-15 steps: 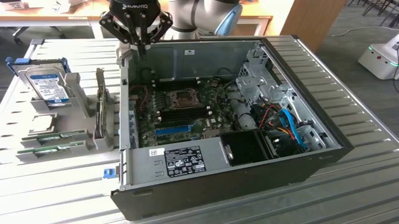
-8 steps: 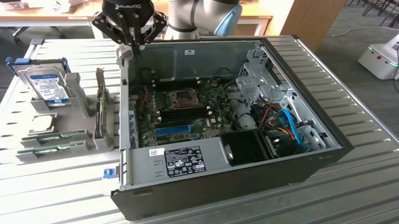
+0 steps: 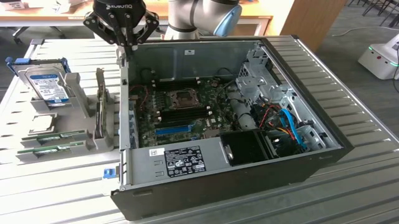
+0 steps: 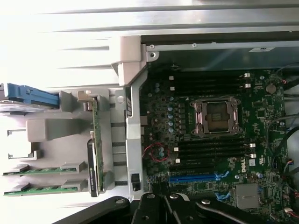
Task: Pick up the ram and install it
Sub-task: 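Reach for the ram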
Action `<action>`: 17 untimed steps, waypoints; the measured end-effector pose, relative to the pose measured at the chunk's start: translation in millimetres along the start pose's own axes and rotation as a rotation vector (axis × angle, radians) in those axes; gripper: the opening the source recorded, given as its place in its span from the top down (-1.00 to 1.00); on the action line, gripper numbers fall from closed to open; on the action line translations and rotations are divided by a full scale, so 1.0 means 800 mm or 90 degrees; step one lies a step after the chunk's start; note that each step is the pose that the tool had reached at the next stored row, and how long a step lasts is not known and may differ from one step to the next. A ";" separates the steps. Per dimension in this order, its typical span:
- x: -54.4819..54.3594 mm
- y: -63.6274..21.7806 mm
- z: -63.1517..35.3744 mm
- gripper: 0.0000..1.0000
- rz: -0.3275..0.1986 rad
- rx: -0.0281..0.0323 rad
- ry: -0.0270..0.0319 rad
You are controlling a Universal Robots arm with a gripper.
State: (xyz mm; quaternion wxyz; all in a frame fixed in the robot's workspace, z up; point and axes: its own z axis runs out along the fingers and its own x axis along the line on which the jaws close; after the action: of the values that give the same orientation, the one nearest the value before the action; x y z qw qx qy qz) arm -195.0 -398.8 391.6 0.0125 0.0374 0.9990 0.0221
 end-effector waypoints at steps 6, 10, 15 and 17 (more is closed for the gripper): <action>0.013 -0.001 0.000 0.79 0.000 0.0000 0.0000; 0.023 -0.002 0.000 0.79 0.000 0.0000 0.0000; 0.033 -0.003 0.001 0.79 0.000 -0.0001 0.0000; 0.037 -0.003 0.001 0.79 0.000 0.0000 0.0000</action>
State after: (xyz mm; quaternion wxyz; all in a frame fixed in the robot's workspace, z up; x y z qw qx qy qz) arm -225.0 -398.9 390.2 0.0125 0.0374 0.9990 0.0221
